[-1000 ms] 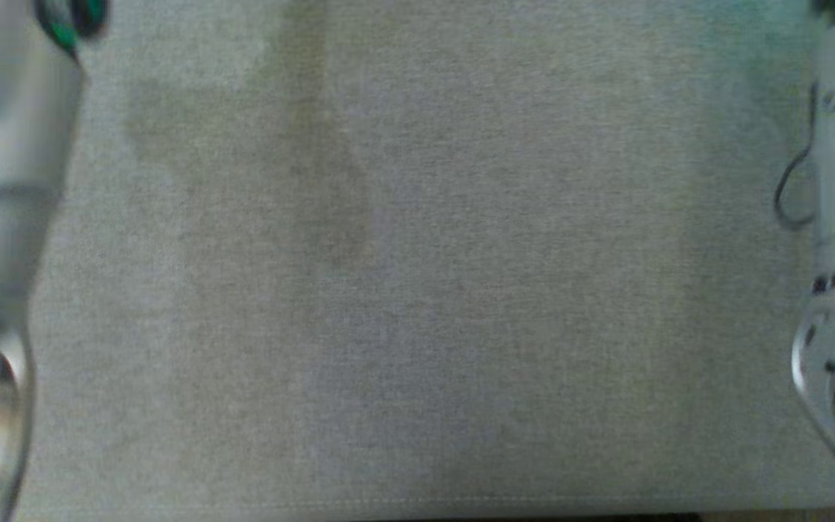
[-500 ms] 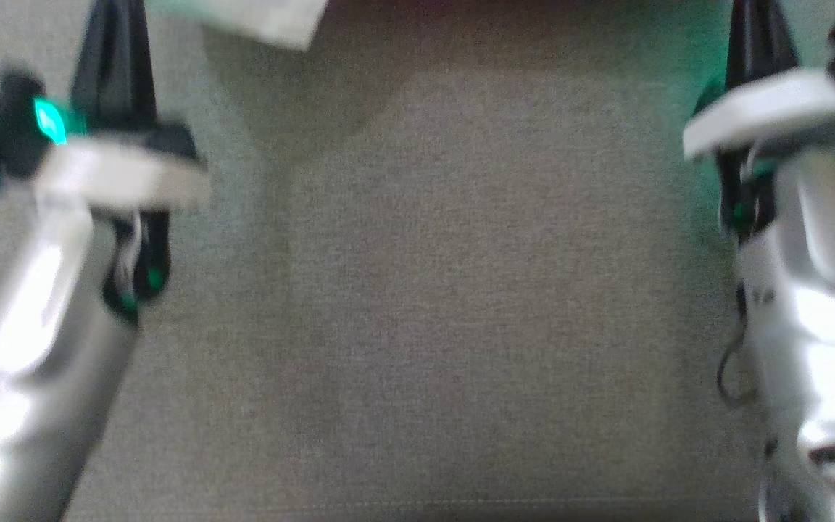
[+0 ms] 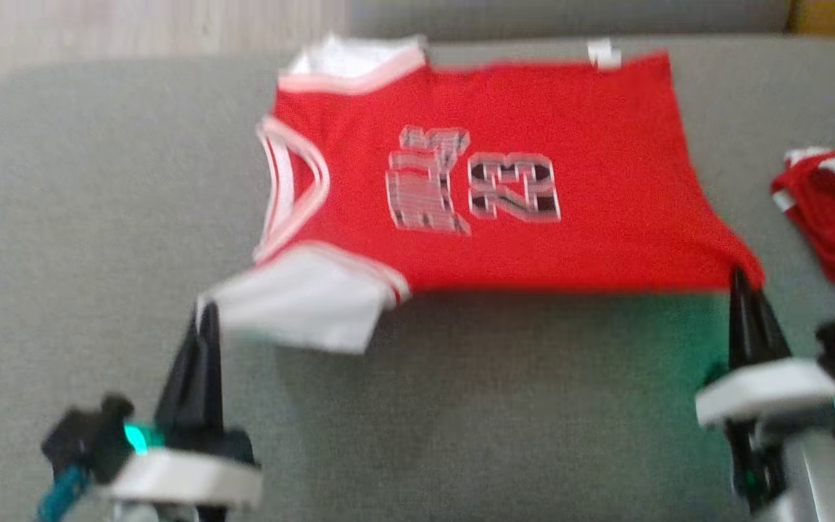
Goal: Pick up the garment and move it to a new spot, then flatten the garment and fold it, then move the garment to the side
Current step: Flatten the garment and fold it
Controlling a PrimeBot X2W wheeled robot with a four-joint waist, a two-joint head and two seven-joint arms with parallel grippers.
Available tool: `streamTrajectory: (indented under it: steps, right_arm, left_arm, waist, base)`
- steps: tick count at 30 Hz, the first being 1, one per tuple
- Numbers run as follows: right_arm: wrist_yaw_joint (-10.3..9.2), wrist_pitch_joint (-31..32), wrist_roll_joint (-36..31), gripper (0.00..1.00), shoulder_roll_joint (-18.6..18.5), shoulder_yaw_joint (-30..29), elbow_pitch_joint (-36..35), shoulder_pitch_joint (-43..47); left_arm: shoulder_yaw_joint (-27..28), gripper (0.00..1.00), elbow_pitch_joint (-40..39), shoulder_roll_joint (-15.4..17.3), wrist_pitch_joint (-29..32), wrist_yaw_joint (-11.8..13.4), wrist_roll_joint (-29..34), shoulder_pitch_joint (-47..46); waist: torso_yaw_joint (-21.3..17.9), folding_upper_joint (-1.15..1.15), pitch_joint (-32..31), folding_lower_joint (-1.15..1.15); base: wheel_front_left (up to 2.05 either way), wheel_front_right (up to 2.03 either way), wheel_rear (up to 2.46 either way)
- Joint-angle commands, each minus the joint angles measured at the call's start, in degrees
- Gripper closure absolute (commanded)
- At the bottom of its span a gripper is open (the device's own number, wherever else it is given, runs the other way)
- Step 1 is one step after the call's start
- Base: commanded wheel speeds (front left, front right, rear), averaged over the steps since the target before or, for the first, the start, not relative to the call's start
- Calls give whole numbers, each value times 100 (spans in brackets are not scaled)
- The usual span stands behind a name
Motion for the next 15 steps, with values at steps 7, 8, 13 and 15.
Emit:
streamTrajectory:
  steps: [7,8,13,15]
  right_arm:
    - [37,986,52,100,-24,-36,-1266,1244]
    - [37,1123,46,100,-24,-57,-1371,1358]
    - [37,1601,38,100,-24,-65,-1599,1636]
    - [37,1784,25,100,-24,-26,-1587,1670]
  left_arm:
    - [-6,100,-909,455,259,472,46,866]
    - [-34,100,-971,485,304,509,38,963]
    - [-183,100,-1014,528,417,545,49,1152]
    - [-237,100,-921,503,454,513,31,1142]
  waist:
    - [111,-1,-843,2]
    - [108,-1,-861,2]
    - [110,-1,-895,2]
    - [117,-1,-890,2]
  base:
    - [0,0,0]
    - [0,0,0]
    - [0,0,0]
    - [0,0,0]
